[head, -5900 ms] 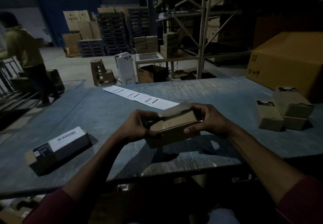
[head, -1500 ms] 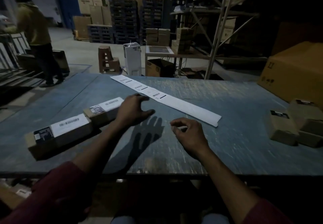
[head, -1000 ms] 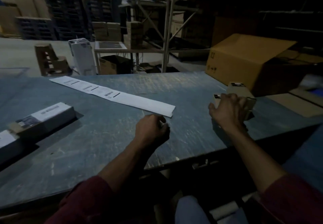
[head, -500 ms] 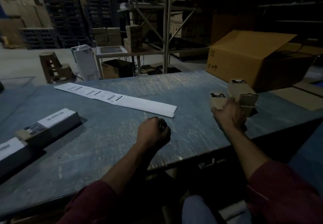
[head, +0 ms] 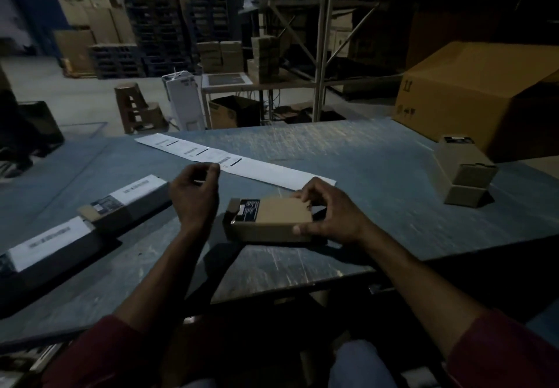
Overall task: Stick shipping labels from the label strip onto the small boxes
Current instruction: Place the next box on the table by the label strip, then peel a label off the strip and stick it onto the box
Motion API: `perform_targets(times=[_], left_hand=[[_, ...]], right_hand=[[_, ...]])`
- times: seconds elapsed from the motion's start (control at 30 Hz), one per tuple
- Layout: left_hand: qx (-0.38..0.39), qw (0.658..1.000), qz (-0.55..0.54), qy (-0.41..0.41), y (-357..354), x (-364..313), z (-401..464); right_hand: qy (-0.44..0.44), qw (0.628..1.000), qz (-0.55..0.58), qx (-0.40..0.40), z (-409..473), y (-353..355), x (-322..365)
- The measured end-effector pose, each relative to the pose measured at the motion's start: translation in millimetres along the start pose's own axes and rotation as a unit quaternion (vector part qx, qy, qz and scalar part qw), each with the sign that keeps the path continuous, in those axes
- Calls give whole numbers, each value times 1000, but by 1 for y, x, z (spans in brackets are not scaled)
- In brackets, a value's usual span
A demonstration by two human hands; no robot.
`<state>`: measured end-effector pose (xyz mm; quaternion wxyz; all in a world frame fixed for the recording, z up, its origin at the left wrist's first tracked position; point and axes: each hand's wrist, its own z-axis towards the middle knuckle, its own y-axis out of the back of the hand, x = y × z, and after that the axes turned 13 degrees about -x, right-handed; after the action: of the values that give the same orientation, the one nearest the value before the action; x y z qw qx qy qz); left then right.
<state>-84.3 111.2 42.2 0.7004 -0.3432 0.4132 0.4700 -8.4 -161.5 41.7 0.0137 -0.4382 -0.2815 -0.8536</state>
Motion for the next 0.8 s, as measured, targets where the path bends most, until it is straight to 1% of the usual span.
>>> perform_targets(times=[0.07, 0.17, 0.23, 0.3, 0.33, 0.37, 0.4, 0.43, 0.47, 0.5, 0.53, 0.6, 0.67, 0.73, 0.8], left_hand=[[18, 1000, 6, 23, 13, 4, 18], [97, 993, 41, 46, 24, 10, 29], [145, 987, 65, 37, 26, 13, 29], [169, 982, 86, 20, 24, 22, 30], [169, 981, 96, 18, 23, 29, 31], [164, 981, 104, 26, 22, 37, 31], [159, 980, 109, 42, 22, 43, 31], [157, 980, 107, 57, 22, 49, 32], [155, 980, 103, 66, 22, 55, 33], [151, 981, 101, 69, 21, 58, 33], [150, 981, 100, 70, 22, 59, 33], [151, 982, 92, 69, 22, 57, 33], [152, 982, 89, 70, 22, 59, 33], [152, 981, 94, 70, 23, 61, 33], [156, 981, 95, 69, 23, 65, 35]], right_hand=[[-2, 998, 26, 53, 6, -17, 2], [-24, 991, 62, 120, 14, -31, 4], [-42, 985, 65, 155, 20, -33, 9], [-56, 983, 82, 154, 31, -32, 10], [-53, 986, 86, 134, 40, -33, 9], [-47, 992, 67, 95, 49, -35, 6], [-43, 998, 21, 50, 61, -38, 0], [-35, 998, -50, 14, 74, -43, -6], [-22, 992, -126, 1, 85, -49, -10], [-9, 982, -188, 15, 96, -57, -17], [-1, 972, -228, 54, 103, -66, -22], [-3, 948, -288, 136, 113, -82, -30], [3, 929, -324, 180, 118, -89, -37], [11, 926, -331, 183, 114, -82, -39], [25, 935, -327, 133, 102, -65, -40]])
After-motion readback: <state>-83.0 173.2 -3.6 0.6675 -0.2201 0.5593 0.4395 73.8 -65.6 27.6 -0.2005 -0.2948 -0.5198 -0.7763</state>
